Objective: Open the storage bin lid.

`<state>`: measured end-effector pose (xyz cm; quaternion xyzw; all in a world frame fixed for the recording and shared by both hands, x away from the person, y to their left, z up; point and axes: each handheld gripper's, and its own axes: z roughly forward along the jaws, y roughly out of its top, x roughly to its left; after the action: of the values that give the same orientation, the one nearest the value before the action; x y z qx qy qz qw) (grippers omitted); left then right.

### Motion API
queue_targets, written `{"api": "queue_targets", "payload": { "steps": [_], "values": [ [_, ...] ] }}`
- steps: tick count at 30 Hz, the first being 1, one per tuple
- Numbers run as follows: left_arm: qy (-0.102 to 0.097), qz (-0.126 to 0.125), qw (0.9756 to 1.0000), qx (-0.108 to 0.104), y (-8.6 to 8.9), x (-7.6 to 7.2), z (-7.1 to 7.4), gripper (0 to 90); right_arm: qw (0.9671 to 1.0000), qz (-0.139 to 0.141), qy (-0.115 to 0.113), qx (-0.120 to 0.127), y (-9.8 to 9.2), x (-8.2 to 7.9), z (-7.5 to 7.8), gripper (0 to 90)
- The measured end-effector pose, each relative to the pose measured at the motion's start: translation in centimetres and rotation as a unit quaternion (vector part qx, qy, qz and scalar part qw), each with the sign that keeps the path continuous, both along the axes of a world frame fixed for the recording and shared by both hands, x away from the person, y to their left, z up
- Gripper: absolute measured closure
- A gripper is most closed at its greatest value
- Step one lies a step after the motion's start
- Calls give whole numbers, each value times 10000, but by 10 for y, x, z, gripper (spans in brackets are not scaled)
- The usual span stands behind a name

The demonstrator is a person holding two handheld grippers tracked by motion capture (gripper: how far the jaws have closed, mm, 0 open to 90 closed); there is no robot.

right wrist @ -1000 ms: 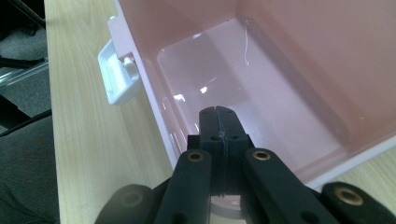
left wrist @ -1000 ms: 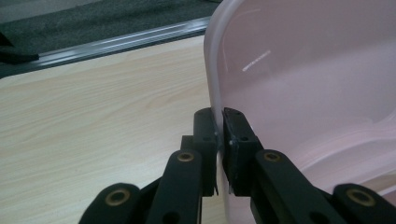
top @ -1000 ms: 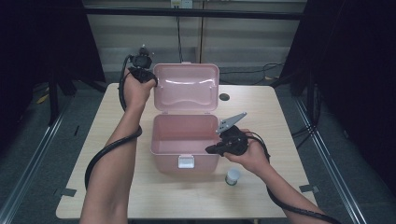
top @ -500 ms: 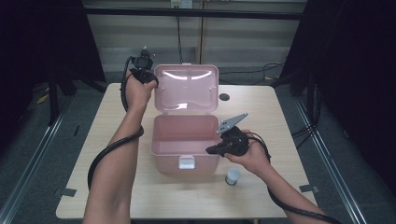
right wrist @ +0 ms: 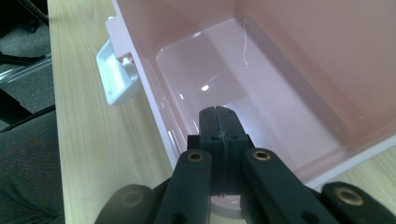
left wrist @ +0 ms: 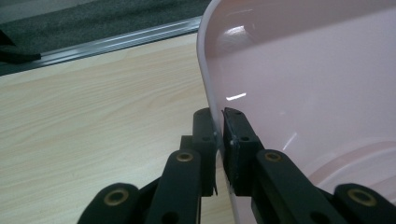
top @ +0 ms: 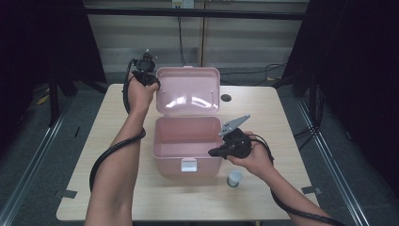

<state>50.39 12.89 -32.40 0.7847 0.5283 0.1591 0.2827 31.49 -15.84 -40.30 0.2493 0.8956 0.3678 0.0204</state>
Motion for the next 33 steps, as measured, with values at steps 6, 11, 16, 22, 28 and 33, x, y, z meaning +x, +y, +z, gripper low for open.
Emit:
{"api": "queue_targets", "payload": {
  "steps": [6, 11, 16, 22, 28, 33],
  "values": [
    [17, -25, 10000, 13, 0, -1, -4, 837, 10000, 22, -23, 11, -2, -3, 0, 900],
    [54, -23, 10000, 14, 0, -1, -6, 836, 10000, 30, -16, -27, -2, -5, 0, 900],
    [45, -33, 10000, 61, -2, -2, -11, 833, 10000, 56, -15, -5, -3, -7, 0, 900],
    [90, -24, 10000, 31, -1, -2, -15, 830, 10000, 57, 37, -32, -3, -8, 1, 900],
    [85, -56, 9999, 102, -4, 0, -20, 828, 9999, 81, 72, -48, -3, -10, 1, 900],
    [86, -77, 9998, 138, -6, 2, -25, 825, 9999, 105, 103, -76, -2, -10, 2, 900]
  ]
}}
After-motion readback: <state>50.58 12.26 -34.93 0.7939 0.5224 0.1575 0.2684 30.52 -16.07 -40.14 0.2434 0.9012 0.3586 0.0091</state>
